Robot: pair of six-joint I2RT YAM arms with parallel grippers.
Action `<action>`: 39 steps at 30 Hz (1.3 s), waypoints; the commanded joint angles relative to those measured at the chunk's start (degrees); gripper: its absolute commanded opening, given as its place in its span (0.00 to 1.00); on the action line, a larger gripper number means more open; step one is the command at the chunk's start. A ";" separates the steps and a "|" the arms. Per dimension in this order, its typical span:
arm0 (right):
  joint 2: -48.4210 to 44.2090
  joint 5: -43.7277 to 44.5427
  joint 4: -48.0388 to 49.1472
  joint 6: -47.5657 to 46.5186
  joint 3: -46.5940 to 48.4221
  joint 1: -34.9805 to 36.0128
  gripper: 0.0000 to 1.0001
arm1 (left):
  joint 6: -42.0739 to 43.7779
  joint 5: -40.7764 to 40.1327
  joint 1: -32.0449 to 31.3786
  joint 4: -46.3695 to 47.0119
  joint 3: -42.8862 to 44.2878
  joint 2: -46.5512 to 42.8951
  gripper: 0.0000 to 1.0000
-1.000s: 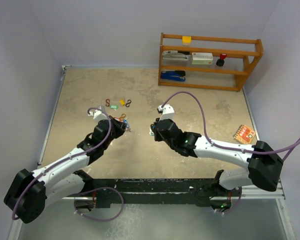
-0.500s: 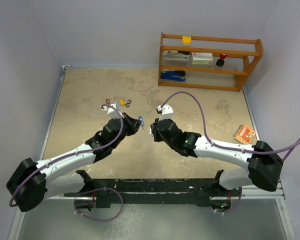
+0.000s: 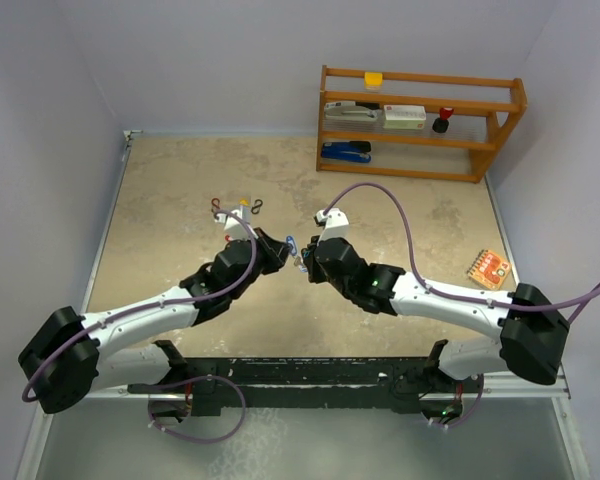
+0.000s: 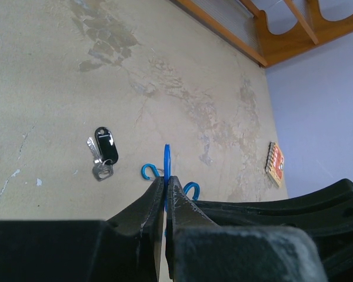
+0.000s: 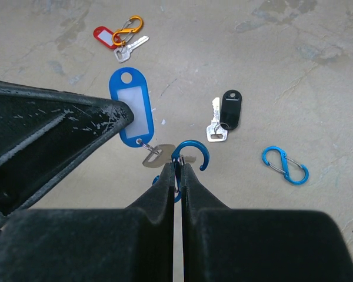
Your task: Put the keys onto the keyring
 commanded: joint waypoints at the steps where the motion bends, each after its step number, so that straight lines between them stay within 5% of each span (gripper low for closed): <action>1: -2.39 1.80 1.81 0.13 -0.08 0.10 0.00 | 1.00 -1.30 -0.97 3.46 2.40 0.22 0.00; 39: -3.91 1.64 0.84 1.05 -0.58 0.00 0.00 | 0.99 -3.47 -4.99 3.58 2.35 0.53 0.00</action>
